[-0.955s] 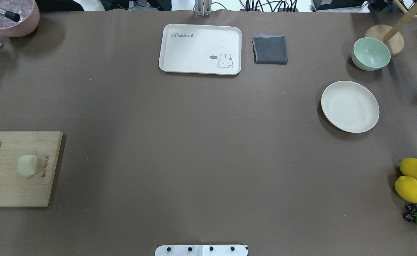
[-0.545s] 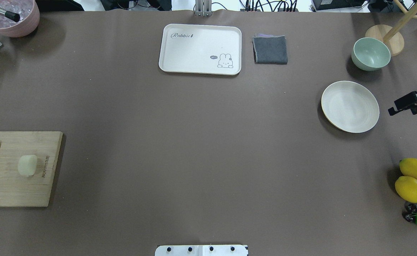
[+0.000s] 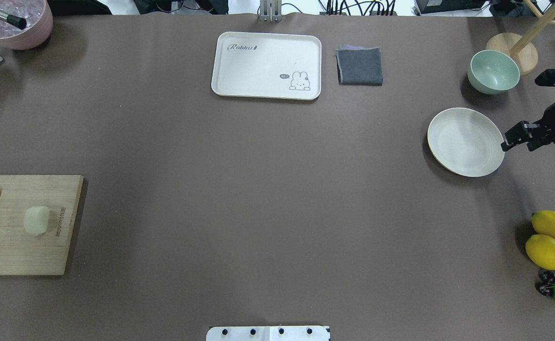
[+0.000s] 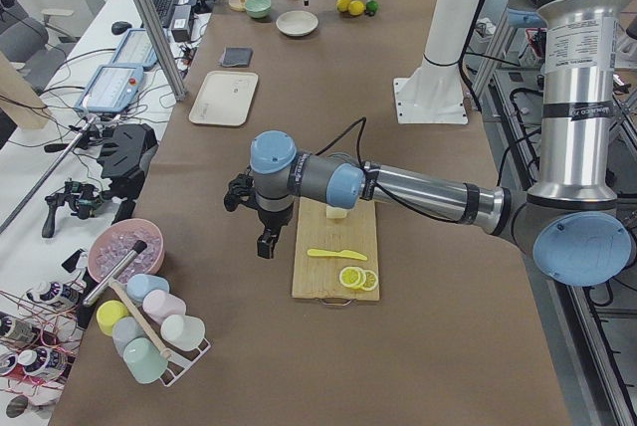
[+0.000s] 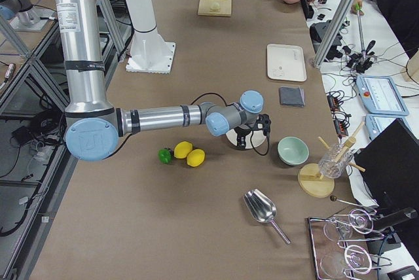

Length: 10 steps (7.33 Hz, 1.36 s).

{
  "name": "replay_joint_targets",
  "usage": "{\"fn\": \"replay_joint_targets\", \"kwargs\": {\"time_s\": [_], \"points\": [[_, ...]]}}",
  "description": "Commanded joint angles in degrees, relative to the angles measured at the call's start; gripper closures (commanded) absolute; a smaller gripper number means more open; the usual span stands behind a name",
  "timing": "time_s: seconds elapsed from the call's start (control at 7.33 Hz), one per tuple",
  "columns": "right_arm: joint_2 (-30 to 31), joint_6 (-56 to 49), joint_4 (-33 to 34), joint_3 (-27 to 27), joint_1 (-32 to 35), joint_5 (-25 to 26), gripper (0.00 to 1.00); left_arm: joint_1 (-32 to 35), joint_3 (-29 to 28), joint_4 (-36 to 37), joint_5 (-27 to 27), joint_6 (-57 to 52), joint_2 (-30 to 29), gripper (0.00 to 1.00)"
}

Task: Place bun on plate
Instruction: 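Reach the right gripper to the white plate rim and grip it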

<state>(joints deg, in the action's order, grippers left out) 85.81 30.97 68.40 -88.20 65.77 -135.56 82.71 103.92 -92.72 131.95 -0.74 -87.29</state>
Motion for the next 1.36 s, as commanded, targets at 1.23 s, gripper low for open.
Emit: {"fn": "replay_joint_targets", "kwargs": {"time_s": [1.23], "points": [[-0.8, 9.3, -9.9, 6.8, -4.2, 3.0, 0.60, 0.4, 1.2, -0.1, 0.0, 0.2, 0.5, 0.02]]}}
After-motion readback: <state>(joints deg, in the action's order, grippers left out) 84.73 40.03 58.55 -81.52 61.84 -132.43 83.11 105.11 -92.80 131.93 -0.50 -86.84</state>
